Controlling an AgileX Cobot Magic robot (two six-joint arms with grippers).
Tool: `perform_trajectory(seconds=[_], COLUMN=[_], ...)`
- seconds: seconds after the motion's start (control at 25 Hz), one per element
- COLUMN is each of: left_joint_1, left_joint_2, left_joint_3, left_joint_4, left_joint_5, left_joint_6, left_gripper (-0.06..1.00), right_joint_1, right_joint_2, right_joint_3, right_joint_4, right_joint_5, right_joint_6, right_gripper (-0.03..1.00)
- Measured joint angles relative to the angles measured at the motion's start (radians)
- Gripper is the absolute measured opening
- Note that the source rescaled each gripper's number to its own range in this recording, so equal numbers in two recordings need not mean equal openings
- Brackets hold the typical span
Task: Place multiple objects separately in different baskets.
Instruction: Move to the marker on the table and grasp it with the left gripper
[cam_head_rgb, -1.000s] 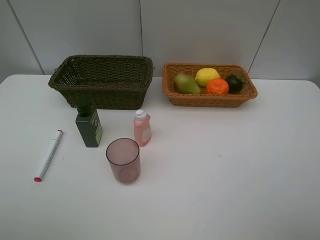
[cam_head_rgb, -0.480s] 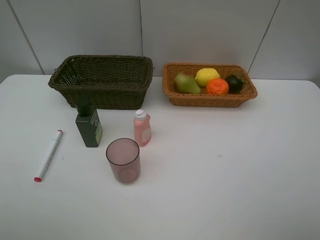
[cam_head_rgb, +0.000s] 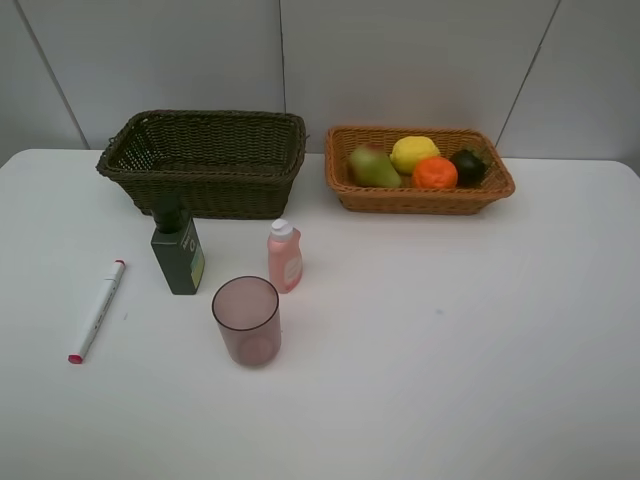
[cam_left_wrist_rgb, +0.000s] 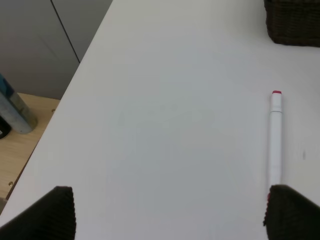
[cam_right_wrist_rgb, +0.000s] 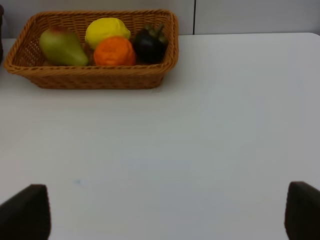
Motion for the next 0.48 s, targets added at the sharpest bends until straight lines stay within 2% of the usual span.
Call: perform_trajectory(seconds=[0.24, 0.48], left_joint_1=[0.000, 0.000], left_joint_2=[0.000, 0.000], left_joint_3=[0.000, 0.000], left_joint_4=[0.041, 0.046], left_joint_5=[-0.001, -0.002], left_joint_6=[0.000, 0.013], left_gripper=[1.00, 1.00], right_joint_1=[0.000, 0.000], right_joint_2=[0.000, 0.000], right_joint_3=[0.000, 0.000], right_joint_4=[0.000, 0.000], right_joint_5=[0.000, 0.000], right_joint_6=[0.000, 0.000], right_gripper=[1.00, 1.00])
